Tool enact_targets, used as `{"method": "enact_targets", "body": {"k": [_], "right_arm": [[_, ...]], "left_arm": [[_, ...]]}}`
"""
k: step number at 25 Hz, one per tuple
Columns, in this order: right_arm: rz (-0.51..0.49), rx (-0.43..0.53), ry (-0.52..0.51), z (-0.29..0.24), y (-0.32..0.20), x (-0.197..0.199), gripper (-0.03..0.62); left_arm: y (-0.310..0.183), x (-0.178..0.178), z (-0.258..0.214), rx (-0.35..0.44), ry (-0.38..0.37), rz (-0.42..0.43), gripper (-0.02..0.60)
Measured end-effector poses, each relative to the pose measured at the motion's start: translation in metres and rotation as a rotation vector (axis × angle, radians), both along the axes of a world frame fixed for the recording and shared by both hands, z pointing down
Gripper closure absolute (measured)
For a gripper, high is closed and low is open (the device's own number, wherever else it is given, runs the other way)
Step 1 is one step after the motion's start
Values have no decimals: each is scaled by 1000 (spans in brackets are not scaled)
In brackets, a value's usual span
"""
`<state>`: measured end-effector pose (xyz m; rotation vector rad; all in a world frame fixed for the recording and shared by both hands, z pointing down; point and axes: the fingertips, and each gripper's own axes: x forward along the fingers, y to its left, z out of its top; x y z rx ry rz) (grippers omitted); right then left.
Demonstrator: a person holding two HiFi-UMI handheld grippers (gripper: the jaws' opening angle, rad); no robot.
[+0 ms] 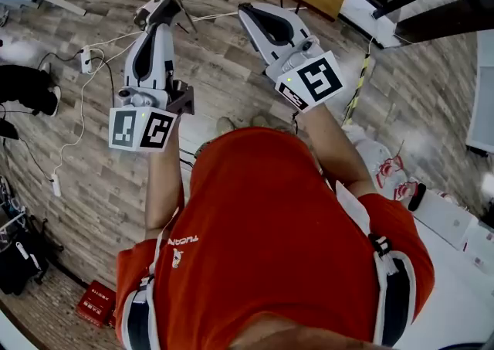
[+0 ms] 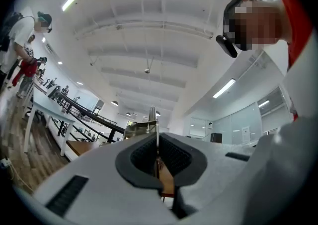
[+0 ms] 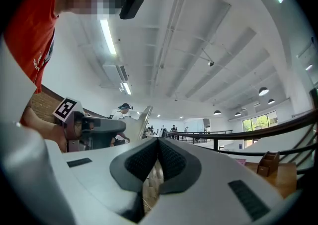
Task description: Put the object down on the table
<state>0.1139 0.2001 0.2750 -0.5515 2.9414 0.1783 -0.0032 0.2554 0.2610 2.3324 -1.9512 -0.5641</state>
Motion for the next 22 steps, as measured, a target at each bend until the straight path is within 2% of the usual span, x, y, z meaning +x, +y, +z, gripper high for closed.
{"method": "enact_targets", "body": {"k": [13,22], "right_arm": [[63,-1,39,9,6,-67,569],[68,-8,49,21,-35,-96,569]], "left_arm": [[-3,-75,16,-5,34,48,572],[-44,-108,27,-9,57,45,572]]}}
